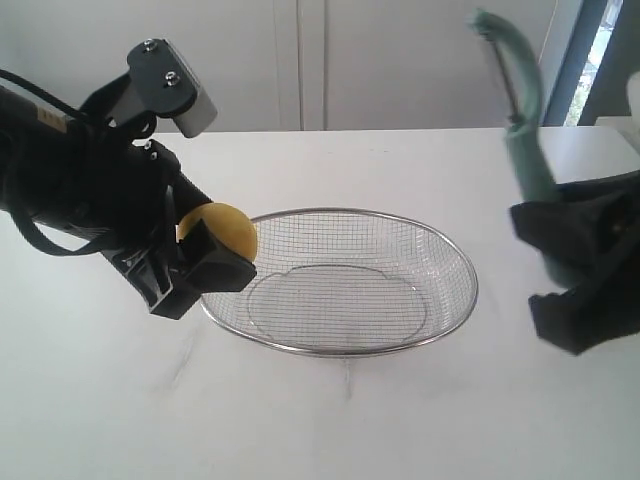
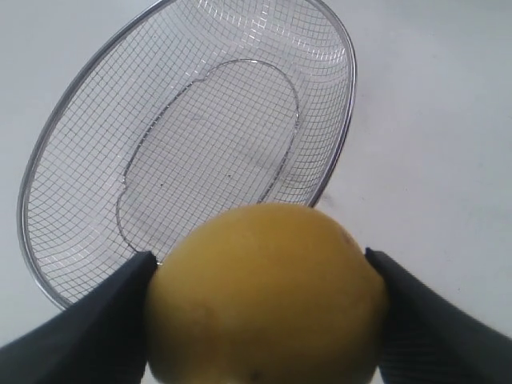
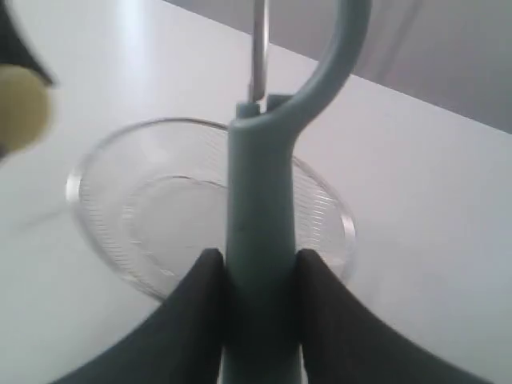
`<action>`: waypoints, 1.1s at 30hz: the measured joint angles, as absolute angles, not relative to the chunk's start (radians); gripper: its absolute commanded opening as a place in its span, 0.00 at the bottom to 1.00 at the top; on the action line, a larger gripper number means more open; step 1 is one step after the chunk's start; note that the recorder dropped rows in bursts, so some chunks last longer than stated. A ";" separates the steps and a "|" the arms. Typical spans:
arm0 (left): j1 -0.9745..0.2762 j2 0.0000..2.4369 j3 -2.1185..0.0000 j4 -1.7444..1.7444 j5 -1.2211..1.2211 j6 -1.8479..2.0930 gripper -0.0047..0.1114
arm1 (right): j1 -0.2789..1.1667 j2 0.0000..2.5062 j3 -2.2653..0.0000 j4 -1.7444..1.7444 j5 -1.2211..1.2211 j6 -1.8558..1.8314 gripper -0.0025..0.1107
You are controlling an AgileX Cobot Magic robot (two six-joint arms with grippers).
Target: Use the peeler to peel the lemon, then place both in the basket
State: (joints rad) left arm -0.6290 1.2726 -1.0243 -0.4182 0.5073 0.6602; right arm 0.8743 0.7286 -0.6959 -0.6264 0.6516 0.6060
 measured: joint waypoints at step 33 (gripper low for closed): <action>-0.629 1.273 -1.024 -0.420 0.527 0.660 0.04 | 0.566 1.409 -0.727 0.037 0.230 0.000 0.02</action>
State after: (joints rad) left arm -0.6290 1.2726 -1.0243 -0.4203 0.5272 0.6602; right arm 0.5656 1.4090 -0.7267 0.0370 0.2298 0.0000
